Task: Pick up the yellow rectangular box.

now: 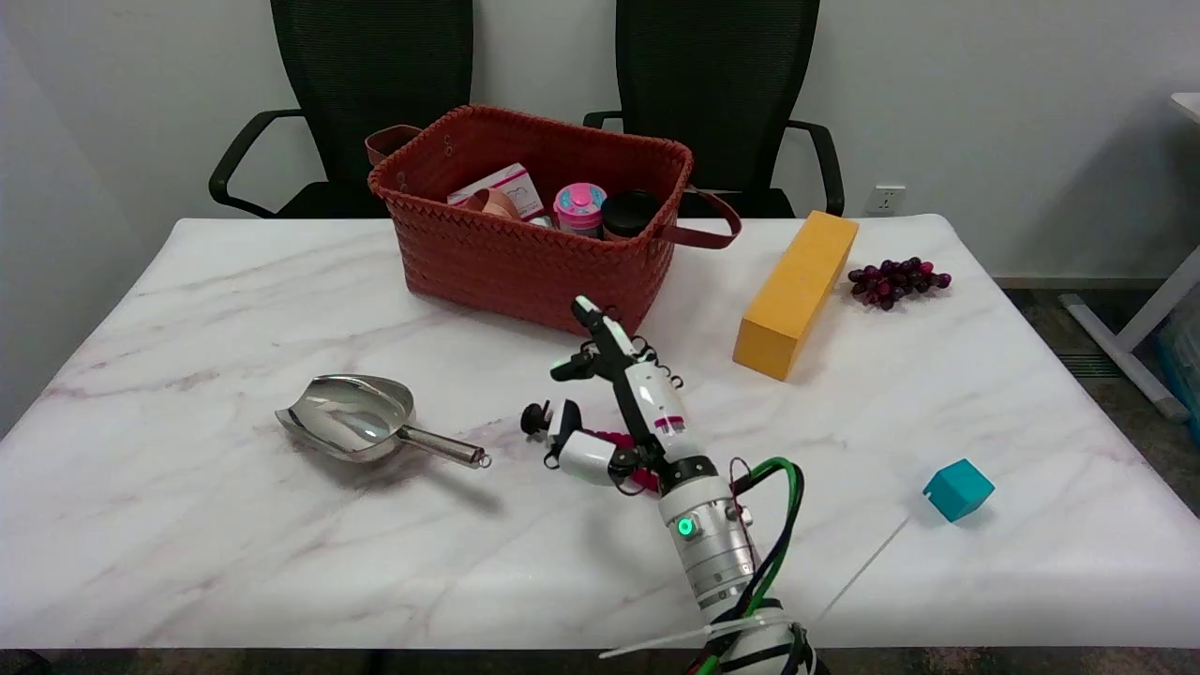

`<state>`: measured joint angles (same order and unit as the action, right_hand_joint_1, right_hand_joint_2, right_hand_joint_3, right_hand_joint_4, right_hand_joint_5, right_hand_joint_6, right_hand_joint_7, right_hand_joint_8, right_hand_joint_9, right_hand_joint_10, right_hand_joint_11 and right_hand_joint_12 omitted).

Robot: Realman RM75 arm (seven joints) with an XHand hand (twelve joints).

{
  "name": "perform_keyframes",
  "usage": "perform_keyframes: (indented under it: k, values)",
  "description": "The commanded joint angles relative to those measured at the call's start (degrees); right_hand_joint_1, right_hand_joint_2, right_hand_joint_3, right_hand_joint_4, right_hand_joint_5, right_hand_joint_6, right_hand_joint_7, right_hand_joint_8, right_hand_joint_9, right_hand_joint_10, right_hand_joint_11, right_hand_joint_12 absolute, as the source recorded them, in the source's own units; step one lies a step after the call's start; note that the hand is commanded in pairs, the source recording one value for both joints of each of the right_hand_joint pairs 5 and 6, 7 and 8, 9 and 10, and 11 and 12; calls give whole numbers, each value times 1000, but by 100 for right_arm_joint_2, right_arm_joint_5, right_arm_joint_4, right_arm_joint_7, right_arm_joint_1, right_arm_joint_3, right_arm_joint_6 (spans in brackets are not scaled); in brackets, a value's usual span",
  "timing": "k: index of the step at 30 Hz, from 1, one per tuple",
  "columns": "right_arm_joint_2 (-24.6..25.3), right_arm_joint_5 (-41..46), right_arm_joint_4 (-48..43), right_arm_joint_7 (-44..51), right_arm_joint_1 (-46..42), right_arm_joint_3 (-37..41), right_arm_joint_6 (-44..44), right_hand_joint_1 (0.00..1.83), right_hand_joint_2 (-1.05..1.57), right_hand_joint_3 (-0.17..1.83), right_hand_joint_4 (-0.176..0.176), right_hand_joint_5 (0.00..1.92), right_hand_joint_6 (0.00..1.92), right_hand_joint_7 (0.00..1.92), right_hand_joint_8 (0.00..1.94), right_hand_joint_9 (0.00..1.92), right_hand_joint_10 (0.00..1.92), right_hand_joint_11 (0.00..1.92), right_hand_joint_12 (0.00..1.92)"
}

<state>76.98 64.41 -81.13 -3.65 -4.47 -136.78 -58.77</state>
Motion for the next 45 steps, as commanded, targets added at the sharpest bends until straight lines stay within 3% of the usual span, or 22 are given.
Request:
perform_keyframes:
  k: [1, 8, 13, 17, 19, 25, 28, 32, 36, 37, 40, 43, 45]
  values:
    - [233, 467, -835, 282, 53, 719, 201, 1040, 866, 1161, 0, 162, 162, 673, 673, 601, 601, 168, 168]
    - [351, 532, -1261, 1307, 226, 1017, -15, 1018, 894, 1170, 0, 202, 202, 614, 614, 600, 600, 155, 155]
    - [370, 703, -1497, 2103, 350, 1025, -746, 1017, 916, 1143, 0, 201, 201, 567, 567, 456, 456, 93, 93]
    - [299, 2191, -2547, 3781, 398, 1173, -666, 1068, 584, 1228, 0, 92, 92, 491, 491, 415, 415, 62, 62]
    - [291, 2449, -2575, 4133, 557, 1193, -728, 1073, 417, 1245, 0, 8, 8, 391, 391, 375, 375, 55, 55]
    - [267, 2492, -2234, 4241, 1184, 1114, -1163, 1051, 500, 1138, 0, 0, 0, 366, 366, 358, 358, 63, 63]
    - [179, 2318, -2082, 4759, 1489, 1185, -1188, 1061, 573, 1066, 0, 0, 0, 364, 364, 363, 363, 75, 75]
    - [170, 2559, -1711, 4915, 1994, 1358, -1526, 1088, 661, 907, 0, 0, 0, 409, 409, 455, 455, 342, 342]
    - [37, 2778, -1457, 4830, 2234, 1596, -1881, 1076, 489, 909, 0, 0, 0, 460, 460, 521, 521, 474, 474]
    - [-67, 2825, -1430, 4750, 2227, 1725, -1916, 1061, 331, 986, 0, 0, 0, 477, 477, 541, 541, 487, 487]
    - [-236, 3654, -1702, 4792, 2240, 2017, -1924, 1052, 218, 1014, 0, 0, 0, 509, 509, 587, 587, 536, 536]
    - [-393, 4730, -1817, 5005, 2411, 2260, -1902, 1021, 293, 825, 0, 0, 0, 573, 573, 646, 646, 583, 583]
    - [-532, 4981, -1689, 5067, 2558, 2217, -1932, 988, 342, 736, 0, 0, 0, 599, 599, 661, 661, 595, 595]
